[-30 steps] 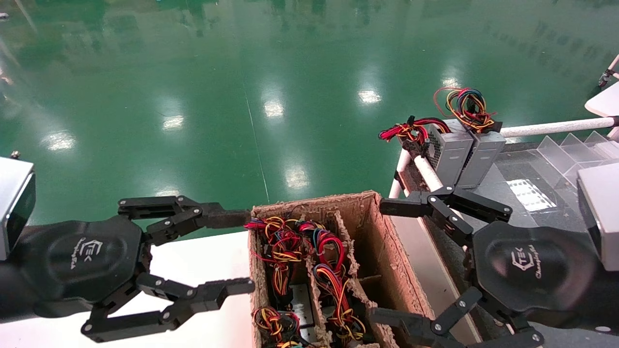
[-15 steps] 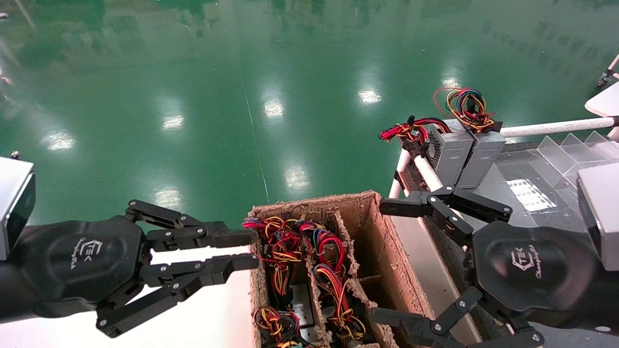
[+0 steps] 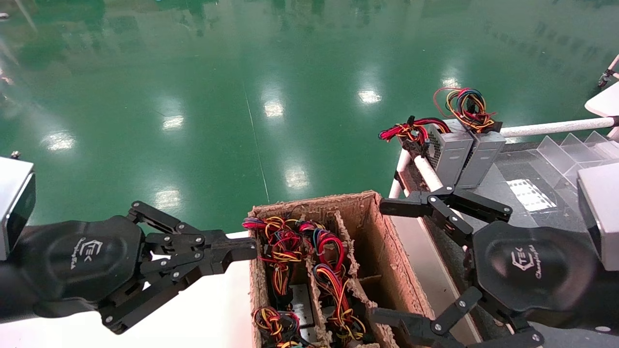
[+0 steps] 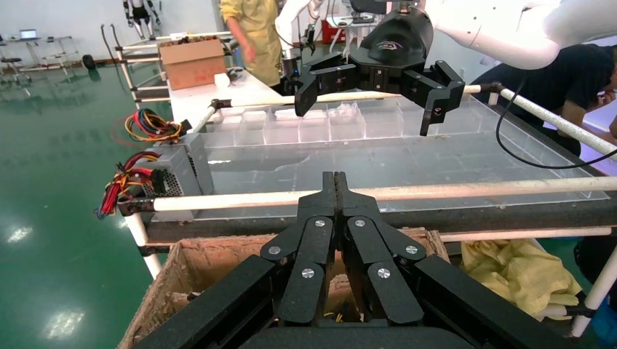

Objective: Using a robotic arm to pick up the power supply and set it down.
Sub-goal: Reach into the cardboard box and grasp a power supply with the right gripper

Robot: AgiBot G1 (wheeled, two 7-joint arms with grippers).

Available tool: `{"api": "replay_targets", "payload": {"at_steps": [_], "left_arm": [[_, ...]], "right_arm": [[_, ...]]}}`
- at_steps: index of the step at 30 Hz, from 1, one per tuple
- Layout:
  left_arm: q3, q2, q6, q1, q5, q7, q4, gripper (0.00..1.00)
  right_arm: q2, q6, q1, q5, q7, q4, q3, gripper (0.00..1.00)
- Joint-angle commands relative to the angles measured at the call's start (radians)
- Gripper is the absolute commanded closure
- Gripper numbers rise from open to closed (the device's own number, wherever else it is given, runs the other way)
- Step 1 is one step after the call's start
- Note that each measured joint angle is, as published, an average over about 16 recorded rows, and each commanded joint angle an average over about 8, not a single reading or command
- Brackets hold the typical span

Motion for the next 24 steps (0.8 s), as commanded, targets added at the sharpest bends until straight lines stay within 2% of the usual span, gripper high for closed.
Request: {"api": "replay_targets", "payload": {"at_steps": [1, 2, 17, 24], "left_arm": [[0.0, 0.0, 0.0, 0.0, 0.0, 0.0, 0.0, 0.11], [0.0, 0.0, 0.0, 0.0, 0.0, 0.0, 0.0, 0.0], [0.0, 0.0, 0.0, 0.0, 0.0, 0.0, 0.0, 0.0], [0.0, 0.0, 0.0, 0.0, 0.0, 0.0, 0.0, 0.0]], "right_arm": [[0.0, 0.0, 0.0, 0.0, 0.0, 0.0, 0.0, 0.0], [0.0, 0.0, 0.0, 0.0, 0.0, 0.0, 0.0, 0.0], [0.001, 0.001, -0.001, -0.003, 0.002, -0.001, -0.001, 0.0], [0.009, 0.014, 0.005, -0.051, 0.025, -0.006, -0.024, 0.0]]}}
